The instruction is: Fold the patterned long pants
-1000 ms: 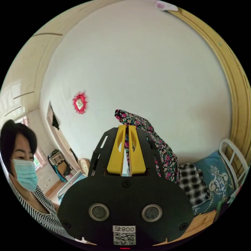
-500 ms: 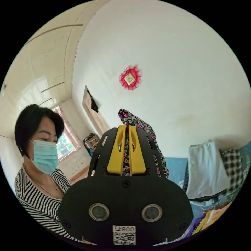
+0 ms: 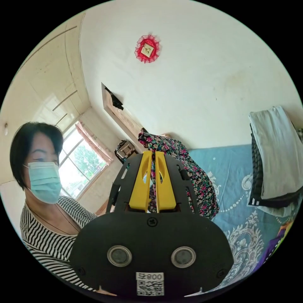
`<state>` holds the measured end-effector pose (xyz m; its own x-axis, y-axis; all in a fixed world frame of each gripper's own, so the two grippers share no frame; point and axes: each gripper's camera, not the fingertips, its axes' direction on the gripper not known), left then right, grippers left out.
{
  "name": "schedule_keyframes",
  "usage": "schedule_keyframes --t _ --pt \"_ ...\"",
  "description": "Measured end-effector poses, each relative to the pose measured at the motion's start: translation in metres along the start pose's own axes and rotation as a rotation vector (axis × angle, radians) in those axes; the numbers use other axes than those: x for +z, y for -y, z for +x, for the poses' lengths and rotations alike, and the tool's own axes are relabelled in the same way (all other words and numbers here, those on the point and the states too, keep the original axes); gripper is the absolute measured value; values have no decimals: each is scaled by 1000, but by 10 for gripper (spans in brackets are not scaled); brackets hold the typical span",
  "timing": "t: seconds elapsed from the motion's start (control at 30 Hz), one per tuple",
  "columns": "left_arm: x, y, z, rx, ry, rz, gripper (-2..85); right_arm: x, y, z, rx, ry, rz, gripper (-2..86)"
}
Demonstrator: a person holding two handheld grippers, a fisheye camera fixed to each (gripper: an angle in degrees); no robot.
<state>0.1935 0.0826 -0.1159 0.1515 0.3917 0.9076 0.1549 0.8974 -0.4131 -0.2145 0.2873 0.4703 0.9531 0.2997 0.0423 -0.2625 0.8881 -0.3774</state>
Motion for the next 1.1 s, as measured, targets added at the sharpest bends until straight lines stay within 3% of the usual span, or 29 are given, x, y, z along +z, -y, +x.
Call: schedule_keyframes --t 0.27,0.63,0.87,0.97,1.1 --pt "-90 -85 32 65 46 100 28 -13 -26 -80 17 -30 -42 16" --pt "-145 -181 64 97 74 96 28 -25 -44 -167 125 -71 -71 16" --pt "-91 -266 2 -129 167 -143 28 15 -95 -124 375 -472 -338 11" --pt "-84 -293 -8 -166 168 -162 28 34 -114 -146 308 -360 -374 18" --pt "-85 -313 -17 -198 154 -145 27 89 -128 -171 285 -395 -597 56"
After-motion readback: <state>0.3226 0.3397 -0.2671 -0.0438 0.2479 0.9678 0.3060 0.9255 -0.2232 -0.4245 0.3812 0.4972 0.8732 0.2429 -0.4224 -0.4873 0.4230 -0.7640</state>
